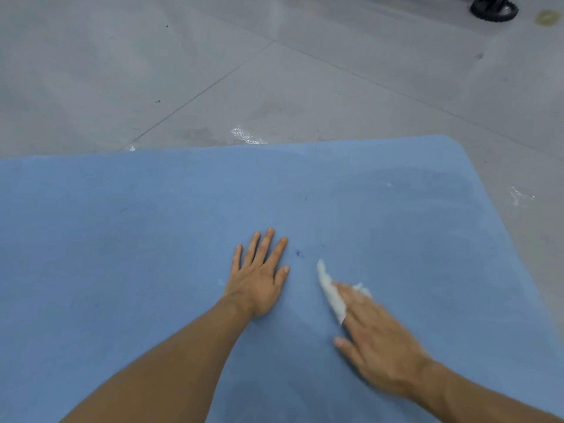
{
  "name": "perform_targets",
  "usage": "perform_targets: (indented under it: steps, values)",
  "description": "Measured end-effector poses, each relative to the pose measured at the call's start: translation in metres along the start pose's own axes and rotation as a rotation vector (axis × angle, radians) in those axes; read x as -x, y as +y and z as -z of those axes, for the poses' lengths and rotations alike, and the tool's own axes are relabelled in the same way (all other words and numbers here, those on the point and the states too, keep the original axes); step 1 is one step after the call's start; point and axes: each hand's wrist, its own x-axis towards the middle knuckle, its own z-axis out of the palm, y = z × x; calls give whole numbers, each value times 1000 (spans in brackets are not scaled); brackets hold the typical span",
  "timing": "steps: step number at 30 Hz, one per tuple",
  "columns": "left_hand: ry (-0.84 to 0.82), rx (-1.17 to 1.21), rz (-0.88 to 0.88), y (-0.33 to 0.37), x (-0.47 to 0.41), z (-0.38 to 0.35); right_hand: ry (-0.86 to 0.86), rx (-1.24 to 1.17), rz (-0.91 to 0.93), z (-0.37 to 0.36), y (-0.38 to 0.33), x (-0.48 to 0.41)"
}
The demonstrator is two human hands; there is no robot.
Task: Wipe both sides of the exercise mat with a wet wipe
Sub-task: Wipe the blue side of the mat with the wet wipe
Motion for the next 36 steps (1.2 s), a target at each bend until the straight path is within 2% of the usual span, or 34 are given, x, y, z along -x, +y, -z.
perform_targets:
  steps: [3, 6, 8, 10, 14, 17, 20, 25, 29, 32, 34, 36]
  values:
    - [-8, -1, -4, -1, -1, 0, -4, 164, 237, -26, -30, 13]
    - [-12, 1, -5, -2, -1, 0, 14, 212, 242, -35, -21, 16]
    - [-2, 3, -2, -2, 0, 0, 97, 130, 138, -19, -2, 9]
    - [2, 8, -3, -1, 0, 0, 182, 62, -60, 2, 30, 1]
    - [-3, 1, 4, -1, 0, 0, 221, 45, -435, 37, 105, 6]
    - [-9, 0, 3, -1, 0, 0, 237, 20, -558, 43, 120, 15]
    - [-19, 6, 1, 0, -1, 1, 188, 11, -422, 30, 91, 17]
    - [-25, 28, -10, -2, -1, 2, 108, -9, 1, -5, -1, 14]
    - [-6, 36, -40, -8, 1, 5, 54, 219, 299, -37, -41, 10]
    - [3, 39, -75, -15, 3, 7, 39, 264, 315, -37, -29, -1]
    - [9, 44, -80, -21, 5, 7, 75, 179, 182, -24, -7, -17]
    - [18, 45, -71, -26, 7, 6, 132, 115, -28, -7, 25, -38]
